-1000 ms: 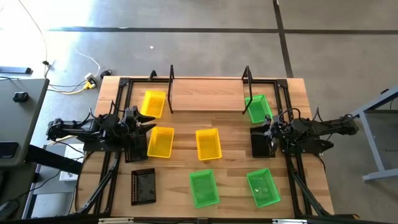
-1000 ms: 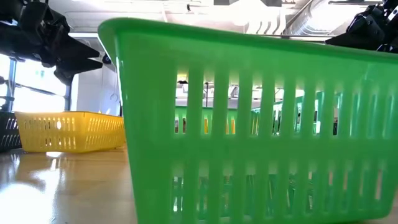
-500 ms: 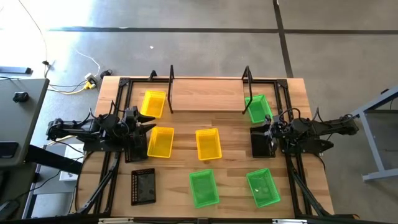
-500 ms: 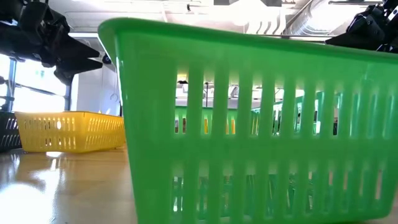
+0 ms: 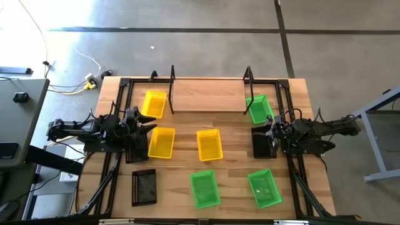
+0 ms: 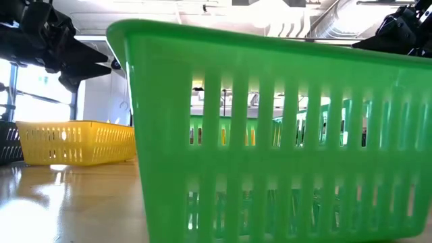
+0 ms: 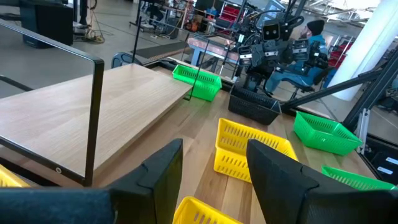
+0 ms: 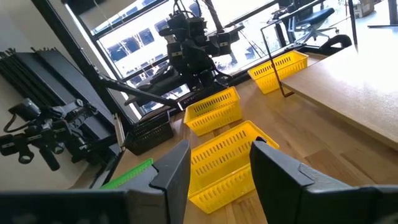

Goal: Stack baskets on shelf by color
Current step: Put the top right black bin on the shelf

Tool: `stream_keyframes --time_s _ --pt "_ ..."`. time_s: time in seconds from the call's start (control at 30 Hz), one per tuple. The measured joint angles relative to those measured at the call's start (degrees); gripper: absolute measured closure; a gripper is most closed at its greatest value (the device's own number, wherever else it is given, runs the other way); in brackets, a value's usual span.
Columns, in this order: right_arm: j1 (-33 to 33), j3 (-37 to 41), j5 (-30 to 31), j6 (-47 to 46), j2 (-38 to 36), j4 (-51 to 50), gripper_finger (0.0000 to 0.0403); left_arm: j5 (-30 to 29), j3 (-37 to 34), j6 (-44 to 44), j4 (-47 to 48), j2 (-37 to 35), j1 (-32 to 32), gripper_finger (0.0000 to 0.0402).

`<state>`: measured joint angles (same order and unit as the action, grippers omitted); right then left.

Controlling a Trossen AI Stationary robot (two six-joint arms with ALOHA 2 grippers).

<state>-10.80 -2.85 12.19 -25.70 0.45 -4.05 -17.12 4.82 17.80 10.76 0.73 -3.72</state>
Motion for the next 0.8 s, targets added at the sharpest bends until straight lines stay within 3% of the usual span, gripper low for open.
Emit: stream_keyframes --time_s 0.2,0.4,0.6,0.8 --pt "0.02 0.02 1.64 -0.08 -0.07 1.96 0.0252 0.00 -0.01 0.02 0.00 0.00 0.01 0.0232" --pt "0.01 -3.08 -2.15 0.00 -0.06 1.28 0.0252 0.00 -0.01 0.00 -0.02 0.00 -0.01 0.0232" --pt "0.00 -13.15 -2.09 3.56 3.08 -11.40 0.0252 -0.02 0.00 0.00 0.00 0.00 -0.01 0.0232" --pt "0.00 -25.63 -1.31 3.75 11.85 -26.39 0.0252 0.00 -0.01 0.02 0.00 0.00 0.00 0.0232"
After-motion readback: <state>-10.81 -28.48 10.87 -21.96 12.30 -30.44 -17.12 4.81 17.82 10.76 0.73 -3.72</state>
